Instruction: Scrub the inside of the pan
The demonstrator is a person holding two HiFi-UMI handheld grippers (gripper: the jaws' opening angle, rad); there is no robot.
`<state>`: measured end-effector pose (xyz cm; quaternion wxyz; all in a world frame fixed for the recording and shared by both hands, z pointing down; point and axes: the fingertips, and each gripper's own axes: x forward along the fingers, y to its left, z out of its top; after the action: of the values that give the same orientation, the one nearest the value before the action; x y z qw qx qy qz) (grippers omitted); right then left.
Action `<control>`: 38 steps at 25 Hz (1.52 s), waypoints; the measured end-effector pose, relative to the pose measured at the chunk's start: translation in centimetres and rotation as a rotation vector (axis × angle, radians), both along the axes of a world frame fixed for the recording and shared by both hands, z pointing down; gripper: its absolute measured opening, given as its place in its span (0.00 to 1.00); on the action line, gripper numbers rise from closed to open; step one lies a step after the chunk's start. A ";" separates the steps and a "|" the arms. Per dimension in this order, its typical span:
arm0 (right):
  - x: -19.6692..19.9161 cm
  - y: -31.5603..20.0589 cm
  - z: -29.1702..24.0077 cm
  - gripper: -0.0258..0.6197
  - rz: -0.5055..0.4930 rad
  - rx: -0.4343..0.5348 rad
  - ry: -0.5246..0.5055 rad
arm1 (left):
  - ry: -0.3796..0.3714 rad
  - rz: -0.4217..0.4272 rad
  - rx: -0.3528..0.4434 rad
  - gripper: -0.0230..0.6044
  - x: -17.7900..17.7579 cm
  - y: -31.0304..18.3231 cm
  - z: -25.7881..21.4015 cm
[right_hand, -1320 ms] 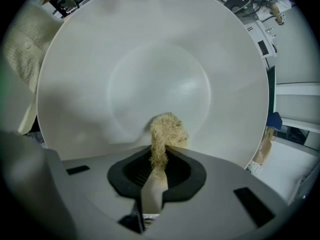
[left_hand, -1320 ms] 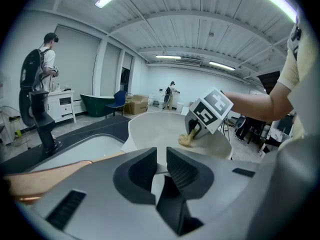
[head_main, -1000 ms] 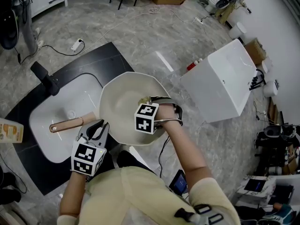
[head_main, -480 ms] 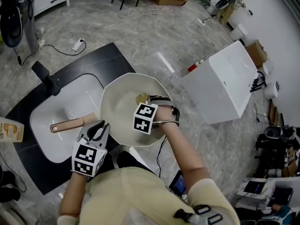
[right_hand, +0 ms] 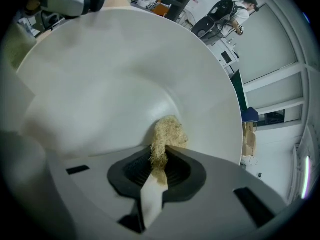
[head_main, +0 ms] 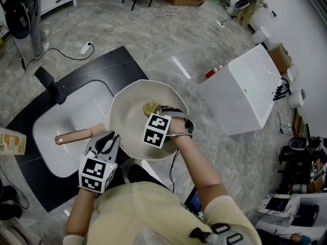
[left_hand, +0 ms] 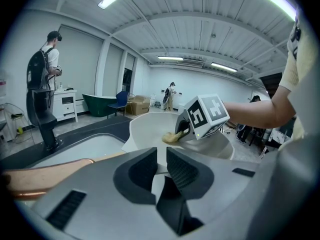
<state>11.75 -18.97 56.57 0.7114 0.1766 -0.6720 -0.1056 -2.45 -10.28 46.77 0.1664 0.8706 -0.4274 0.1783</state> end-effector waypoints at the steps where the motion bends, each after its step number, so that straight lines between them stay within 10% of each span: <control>1: -0.2 0.3 0.0 0.13 -0.001 -0.010 -0.012 | 0.000 -0.002 0.002 0.11 0.0 0.0 0.0; 38: -7.3 12.5 -1.9 0.13 -0.082 -0.527 -0.304 | -0.012 0.017 0.004 0.11 0.2 0.2 -0.1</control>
<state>4.44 -6.43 54.69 0.6193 -0.0273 -0.7814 0.0714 -2.28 -10.10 46.64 0.1604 0.8734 -0.4214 0.1839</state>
